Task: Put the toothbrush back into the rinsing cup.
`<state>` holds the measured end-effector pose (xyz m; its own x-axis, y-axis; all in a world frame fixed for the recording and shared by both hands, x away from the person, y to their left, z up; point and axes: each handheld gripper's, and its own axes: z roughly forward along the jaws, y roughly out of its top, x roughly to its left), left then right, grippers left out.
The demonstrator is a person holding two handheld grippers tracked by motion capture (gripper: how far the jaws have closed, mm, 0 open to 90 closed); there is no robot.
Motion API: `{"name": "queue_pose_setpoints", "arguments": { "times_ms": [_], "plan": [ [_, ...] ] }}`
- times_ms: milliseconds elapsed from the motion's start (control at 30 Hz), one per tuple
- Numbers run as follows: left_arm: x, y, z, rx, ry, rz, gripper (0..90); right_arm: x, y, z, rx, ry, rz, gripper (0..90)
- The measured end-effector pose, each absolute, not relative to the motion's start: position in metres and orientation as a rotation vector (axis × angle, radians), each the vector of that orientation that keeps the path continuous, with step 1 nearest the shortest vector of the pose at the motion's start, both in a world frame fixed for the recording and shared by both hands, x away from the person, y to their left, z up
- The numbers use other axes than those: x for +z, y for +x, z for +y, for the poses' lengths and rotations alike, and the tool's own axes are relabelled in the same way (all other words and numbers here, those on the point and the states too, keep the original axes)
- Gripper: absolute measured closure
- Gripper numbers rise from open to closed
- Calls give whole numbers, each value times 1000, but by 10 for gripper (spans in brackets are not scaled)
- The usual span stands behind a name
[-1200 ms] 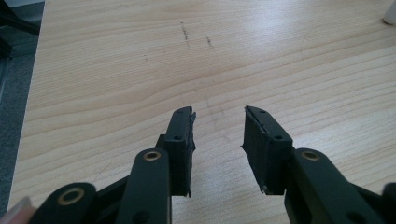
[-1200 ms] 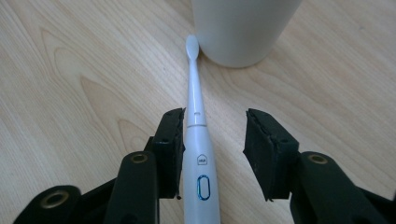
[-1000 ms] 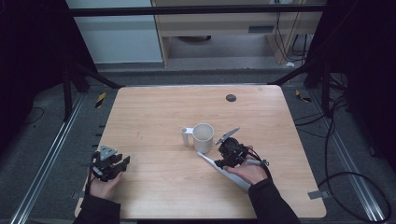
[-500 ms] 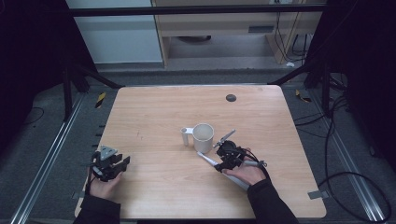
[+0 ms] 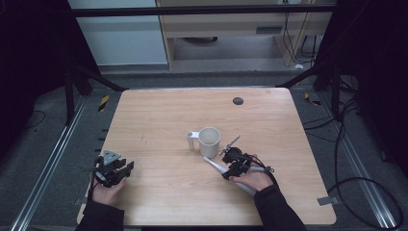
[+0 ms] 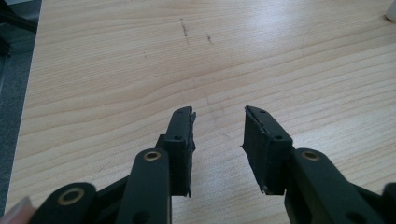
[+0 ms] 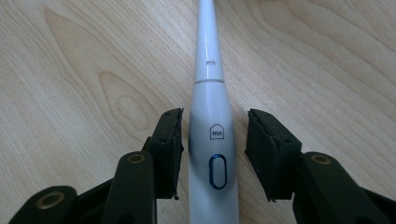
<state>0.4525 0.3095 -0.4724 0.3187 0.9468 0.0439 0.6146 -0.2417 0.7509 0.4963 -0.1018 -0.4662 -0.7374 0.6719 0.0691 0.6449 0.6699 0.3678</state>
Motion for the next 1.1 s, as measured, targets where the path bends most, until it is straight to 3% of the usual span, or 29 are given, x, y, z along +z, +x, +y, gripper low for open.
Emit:
{"name": "queue_pose_setpoints", "arguments": {
  "times_ms": [500,1100],
  "plan": [
    [-472,453,309,675,1956,1375,624,-470,496,-102,538,1113,2818,653],
    [-472,452,309,675,1957,1374,627,-458,489,-104,578,1107,2830,671]
  ]
}}
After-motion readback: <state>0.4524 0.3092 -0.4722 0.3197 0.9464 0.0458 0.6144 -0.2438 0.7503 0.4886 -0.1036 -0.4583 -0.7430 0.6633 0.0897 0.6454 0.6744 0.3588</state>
